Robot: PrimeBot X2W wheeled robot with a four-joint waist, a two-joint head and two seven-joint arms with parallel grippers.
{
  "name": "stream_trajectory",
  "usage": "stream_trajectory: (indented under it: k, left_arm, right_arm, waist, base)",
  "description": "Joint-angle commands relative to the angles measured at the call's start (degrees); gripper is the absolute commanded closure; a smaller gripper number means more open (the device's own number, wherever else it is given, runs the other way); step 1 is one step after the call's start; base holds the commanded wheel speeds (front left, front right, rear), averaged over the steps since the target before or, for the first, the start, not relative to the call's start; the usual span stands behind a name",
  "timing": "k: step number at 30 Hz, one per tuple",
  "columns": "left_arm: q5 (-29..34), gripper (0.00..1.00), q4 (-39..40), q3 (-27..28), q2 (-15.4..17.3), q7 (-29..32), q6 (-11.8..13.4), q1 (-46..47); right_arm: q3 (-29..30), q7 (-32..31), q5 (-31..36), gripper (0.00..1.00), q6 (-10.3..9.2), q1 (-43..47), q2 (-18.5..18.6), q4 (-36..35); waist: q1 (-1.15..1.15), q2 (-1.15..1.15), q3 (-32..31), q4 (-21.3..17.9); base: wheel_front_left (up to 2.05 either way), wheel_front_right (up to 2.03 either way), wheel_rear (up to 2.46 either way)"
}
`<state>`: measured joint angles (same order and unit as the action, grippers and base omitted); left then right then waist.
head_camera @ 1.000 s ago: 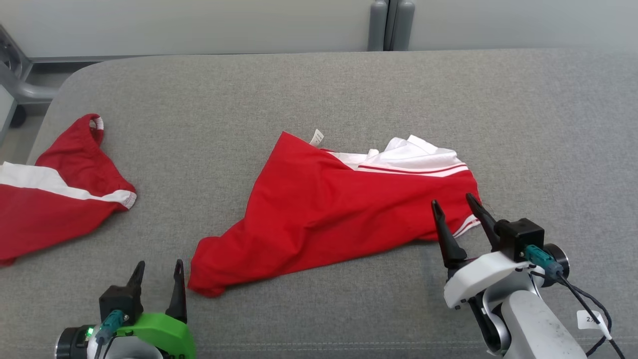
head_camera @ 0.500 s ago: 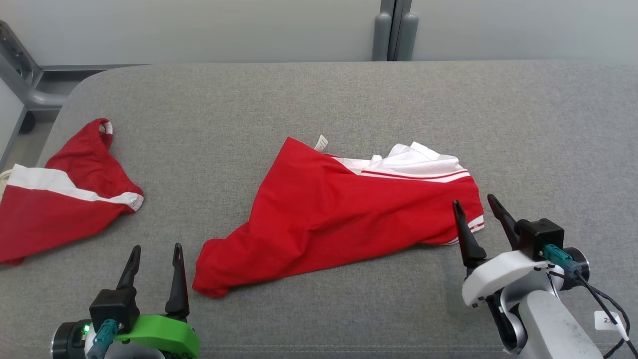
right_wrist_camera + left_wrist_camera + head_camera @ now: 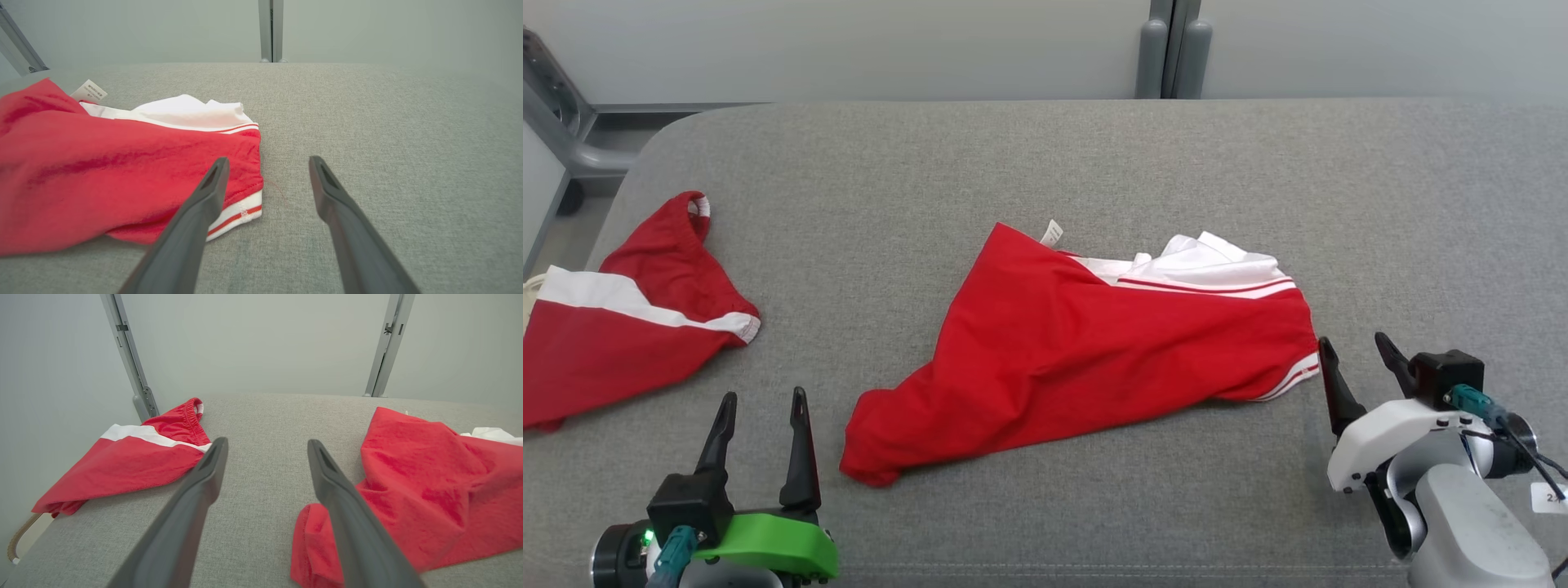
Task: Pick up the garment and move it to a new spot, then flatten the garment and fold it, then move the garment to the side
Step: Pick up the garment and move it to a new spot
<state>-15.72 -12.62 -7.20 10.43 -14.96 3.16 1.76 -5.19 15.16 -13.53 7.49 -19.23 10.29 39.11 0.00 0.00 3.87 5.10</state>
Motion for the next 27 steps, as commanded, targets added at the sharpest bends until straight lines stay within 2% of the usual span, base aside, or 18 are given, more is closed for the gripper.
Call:
stream_trajectory:
  k: [1, 9, 23, 24, 25, 27]
  left_arm:
    - [0.8, 0.00, 0.4, 0.7, -0.5, -0.2, -0.6, -0.5]
    - [2.8, 0.00, 0.4, 2.3, -2.0, -0.2, -2.3, 0.9]
    - [5.5, 0.00, -1.4, 4.0, -4.6, -0.2, -5.1, 2.6]
    - [5.5, 0.00, -1.5, 4.2, -4.7, -0.2, -5.2, 2.7]
    - [5.7, 0.00, -1.5, 4.3, -4.8, -0.2, -5.4, 2.8]
    - [5.9, 0.00, -1.7, 4.5, -5.1, -0.2, -5.6, 2.9]
  right_arm:
    - [-0.7, 0.1, -0.8, 0.00, 0.00, -1.9, 0.8, 1.6]
    - [-5.0, -1.9, -4.6, 0.00, 0.00, -9.2, 2.8, 9.6]
    - [-14.0, -2.9, -14.9, 0.00, 0.00, -15.5, 2.9, 21.1]
    - [-14.6, -2.8, -15.5, 0.26, 0.00, -15.6, 2.8, 21.5]
    - [-15.2, -2.7, -16.1, 0.62, 0.00, -15.7, 2.7, 21.9]
    - [-16.5, -2.3, -17.0, 1.00, 0.00, -16.3, 2.6, 22.3]
  waist:
    - [0.00, 0.00, 0.3, 0.0]
    - [0.00, 0.00, 2.0, 0.4]
    - [0.00, 0.00, 3.5, 2.6]
    - [0.00, 0.00, 3.6, 2.7]
    - [0.00, 0.00, 3.7, 2.8]
    - [0.00, 0.00, 3.9, 3.0]
  base:
    - [0.00, 0.00, 0.00]
    - [0.00, 0.00, 0.00]
    - [0.00, 0.00, 0.00]
    - [0.00, 0.00, 0.00]
    - [0.00, 0.00, 0.00]
    - [0.00, 0.00, 0.00]
